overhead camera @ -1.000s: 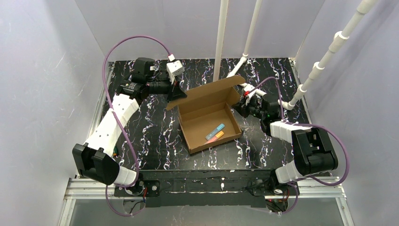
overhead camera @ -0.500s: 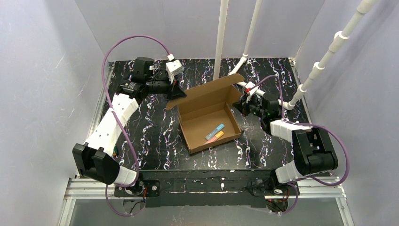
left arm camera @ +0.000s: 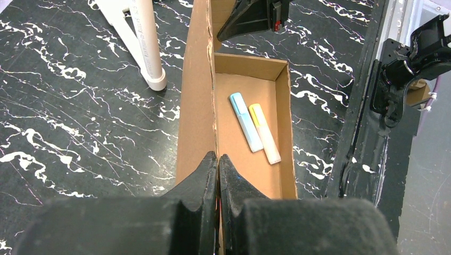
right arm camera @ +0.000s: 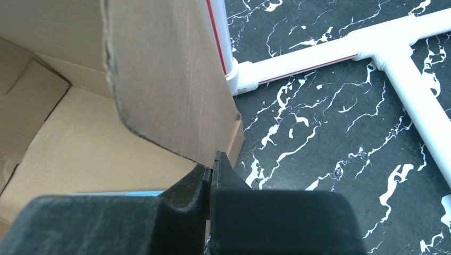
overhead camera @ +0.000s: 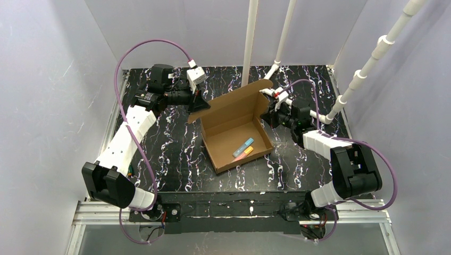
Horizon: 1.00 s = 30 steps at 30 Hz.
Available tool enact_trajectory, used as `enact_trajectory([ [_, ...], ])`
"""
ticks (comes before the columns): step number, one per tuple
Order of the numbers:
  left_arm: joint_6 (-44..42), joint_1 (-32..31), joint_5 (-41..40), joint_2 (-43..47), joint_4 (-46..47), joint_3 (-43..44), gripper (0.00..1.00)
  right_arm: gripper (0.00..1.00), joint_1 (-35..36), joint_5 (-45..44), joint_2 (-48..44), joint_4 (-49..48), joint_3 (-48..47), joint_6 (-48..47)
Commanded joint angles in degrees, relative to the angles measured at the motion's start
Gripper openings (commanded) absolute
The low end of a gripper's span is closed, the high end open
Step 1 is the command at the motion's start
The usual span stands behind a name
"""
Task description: Fold the paper box
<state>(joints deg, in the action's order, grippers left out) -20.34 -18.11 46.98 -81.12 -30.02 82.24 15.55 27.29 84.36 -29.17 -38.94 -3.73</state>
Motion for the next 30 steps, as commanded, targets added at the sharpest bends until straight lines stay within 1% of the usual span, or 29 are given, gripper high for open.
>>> enact_trajectory([
  [1,0.11,-0.08,-0.05,-0.55,-2.76,0.19,0.00,0.01,2.03,1.73,-2.27,3.07,-3.58,5.05],
  [5,0.18,-0.07,0.12,-0.46,-2.72,0.08,0.00,0.01,3.49,1.39,-2.48,4.81,-2.72,3.94],
  [8,0.19,-0.02,0.22,-0.28,-2.67,-0.10,0.00,0.01,4.25,0.63,-2.90,4.91,-0.36,0.36],
  [16,-0.45,-0.03,0.76,0.65,-2.67,-1.39,0.00,0.01,4.35,0.44,-4.31,6.87,2.82,-3.62],
  [30,-1.47,-0.08,1.43,3.42,-2.31,-4.20,0.00,0.01,4.48,4.34,-5.70,9.29,3.71,-1.34],
])
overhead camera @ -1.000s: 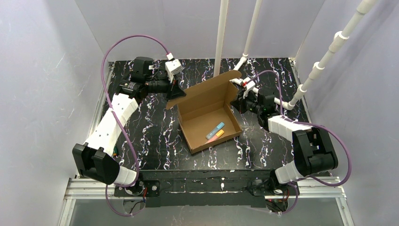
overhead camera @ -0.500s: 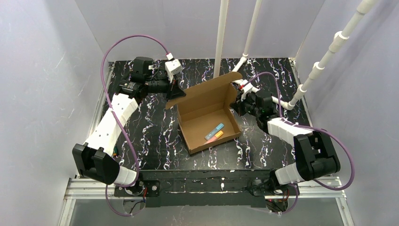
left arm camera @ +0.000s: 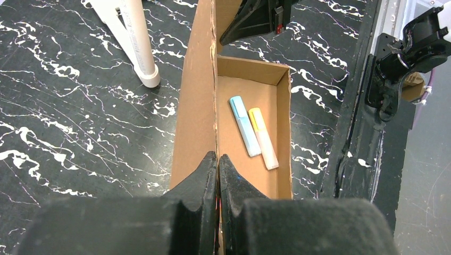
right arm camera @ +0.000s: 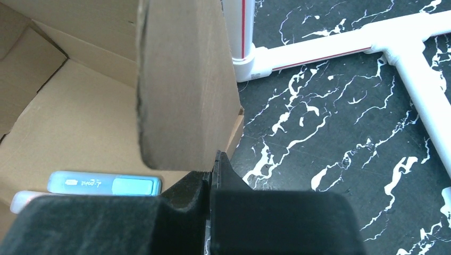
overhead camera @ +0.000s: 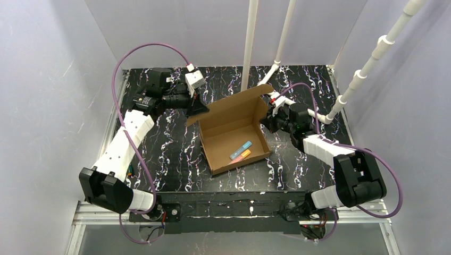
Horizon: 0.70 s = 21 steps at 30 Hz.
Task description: Fold the paper box
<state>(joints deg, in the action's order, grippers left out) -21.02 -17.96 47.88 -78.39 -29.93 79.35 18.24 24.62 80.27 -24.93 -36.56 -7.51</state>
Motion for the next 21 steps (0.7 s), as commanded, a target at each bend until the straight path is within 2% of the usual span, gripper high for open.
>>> enact_trajectory([
  [1,-0.66,-0.17,0.55,0.73,-2.41,-1.30,0.00,0.01,1.80,7.39,-1.87,5.14,1.35,3.01],
  [11,-1.16,-0.20,0.72,1.38,-3.01,-0.95,0.00,0.02,1.80,11.62,-2.75,3.67,2.29,9.13],
  [21,-4.57,-0.23,0.65,3.31,-3.96,-2.36,0.00,0.14,1.99,13.86,-2.40,5.48,2.76,3.31],
])
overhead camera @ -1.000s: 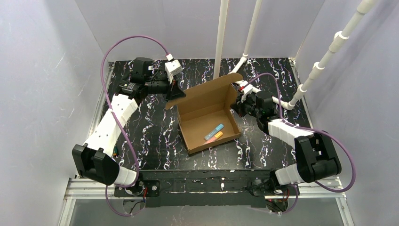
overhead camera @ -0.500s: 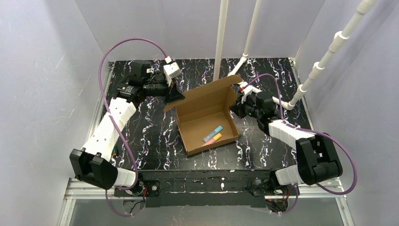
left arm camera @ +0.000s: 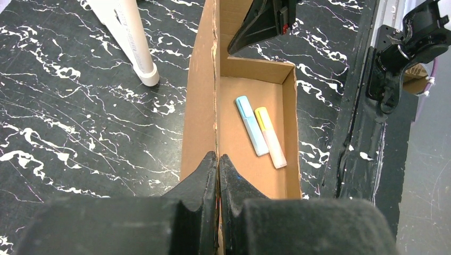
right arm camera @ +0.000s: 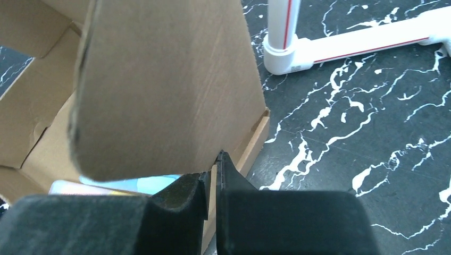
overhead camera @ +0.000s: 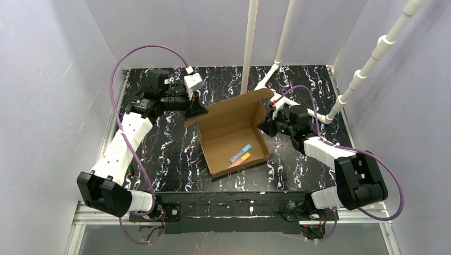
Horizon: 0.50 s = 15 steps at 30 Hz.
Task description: Fold the paper box
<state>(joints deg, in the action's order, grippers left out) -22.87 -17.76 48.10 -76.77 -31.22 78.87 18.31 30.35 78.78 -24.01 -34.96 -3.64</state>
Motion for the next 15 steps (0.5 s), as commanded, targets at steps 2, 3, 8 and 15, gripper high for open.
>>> enact_trajectory([
  [2,-3.66,-0.41,0.53,2.20,-2.79,-2.48,0.00,0.15,1.99,8.15,-0.91,6.30,0.89,-2.69],
  [3,-4.24,-0.37,0.70,2.50,-2.79,-2.88,0.00,0.16,2.00,8.07,-0.98,7.33,0.84,-3.88],
  [8,-7.68,-0.37,1.21,4.03,-3.40,-4.40,0.00,0.19,2.00,8.29,-1.60,12.43,0.32,-9.96],
  [15,-11.10,-0.41,0.78,7.21,-3.84,-7.35,0.00,0.21,2.00,7.11,-4.27,19.74,-0.77,-19.73],
])
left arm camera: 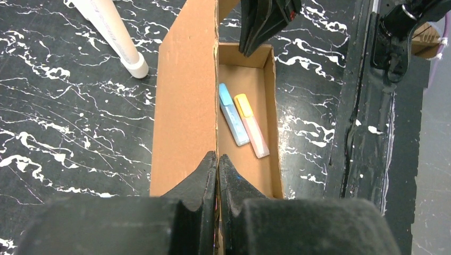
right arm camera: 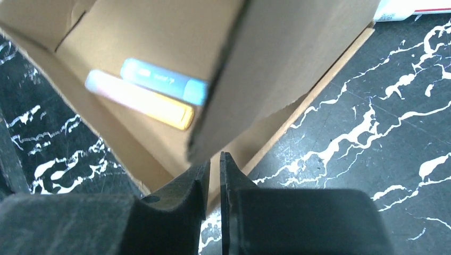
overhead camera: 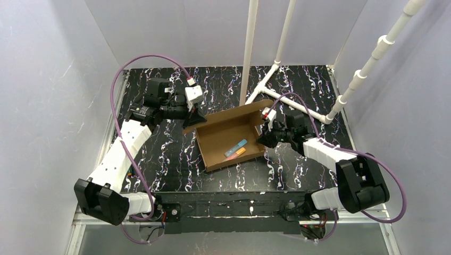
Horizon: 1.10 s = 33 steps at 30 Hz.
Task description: Fold the paper box
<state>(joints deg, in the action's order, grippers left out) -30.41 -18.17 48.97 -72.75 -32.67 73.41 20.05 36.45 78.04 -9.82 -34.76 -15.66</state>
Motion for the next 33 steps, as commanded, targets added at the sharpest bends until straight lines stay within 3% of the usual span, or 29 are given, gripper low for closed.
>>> enact_trajectory([
  [1,-3.90,-0.01,-0.16,3.58,-2.40,-2.51,0.00,0.21,0.25,0.96,-4.12,6.51,-0.89,-9.13],
  [7,-4.68,0.04,-0.15,4.85,-2.49,-3.64,0.00,0.23,0.19,1.26,-7.52,16.94,-3.10,-17.29],
  [12,-5.42,-0.01,-0.25,5.43,-2.67,-4.46,0.00,0.26,-0.52,2.24,-11.07,36.16,-8.31,-33.83],
  [19,-6.06,-0.01,-0.65,6.91,-2.52,-6.84,0.00,0.33,-6.57,1.33,-16.49,51.89,-9.16,-48.72],
  [27,-3.71,-0.54,0.10,9.96,-1.89,-12.06,0.00,0.35,-19.42,7.50,-16.12,62.67,-15.36,-56.06],
  [30,-1.48,-1.58,-0.11,11.32,-1.24,-15.68,0.11,0.35,-22.40,10.13,-14.04,64.47,-18.82,-54.66],
  [33,1.33,-2.12,-0.30,12.86,-1.25,-18.39,0.34,0.35,-22.69,13.10,-12.75,64.30,-20.67,-52.48],
])
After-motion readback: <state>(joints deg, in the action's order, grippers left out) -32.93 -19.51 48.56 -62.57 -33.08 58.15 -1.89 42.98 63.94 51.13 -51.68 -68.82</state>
